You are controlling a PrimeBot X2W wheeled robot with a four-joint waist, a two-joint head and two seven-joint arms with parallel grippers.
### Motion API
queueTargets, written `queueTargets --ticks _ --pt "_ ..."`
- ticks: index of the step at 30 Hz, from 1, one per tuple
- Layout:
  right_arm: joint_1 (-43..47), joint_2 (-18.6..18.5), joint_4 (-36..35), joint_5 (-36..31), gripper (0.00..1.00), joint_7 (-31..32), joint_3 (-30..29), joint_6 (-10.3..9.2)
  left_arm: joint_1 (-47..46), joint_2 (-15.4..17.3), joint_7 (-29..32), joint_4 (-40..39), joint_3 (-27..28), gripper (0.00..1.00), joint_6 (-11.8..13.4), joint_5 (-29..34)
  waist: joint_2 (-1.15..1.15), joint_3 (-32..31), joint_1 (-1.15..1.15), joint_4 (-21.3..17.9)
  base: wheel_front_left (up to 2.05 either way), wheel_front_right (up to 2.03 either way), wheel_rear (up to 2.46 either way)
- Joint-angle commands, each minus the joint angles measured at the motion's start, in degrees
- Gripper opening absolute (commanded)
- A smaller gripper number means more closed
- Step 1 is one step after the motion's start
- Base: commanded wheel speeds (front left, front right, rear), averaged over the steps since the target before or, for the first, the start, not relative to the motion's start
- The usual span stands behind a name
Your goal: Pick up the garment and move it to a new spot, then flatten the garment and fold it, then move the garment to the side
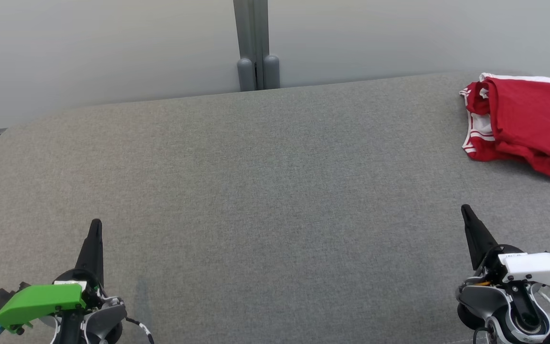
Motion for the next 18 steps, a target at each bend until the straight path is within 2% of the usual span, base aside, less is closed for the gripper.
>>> queueTargets --ticks 1,18 --pt "-0.4 -0.1 0.1 0.4 0.00 0.2 -0.1 -0.04 -0.7 0.0 0.2 0.0 0.2 0.00 -0.3 -0.2 0.00 0.0 0.00 0.0 0.00 0.00 0.00" --pt "-0.4 -0.1 0.1 0.4 0.00 0.2 0.0 -0.04 -0.7 0.0 0.2 0.0 0.1 0.00 -0.3 -0.2 0.00 0.0 0.00 0.0 0.00 0.00 0.00"
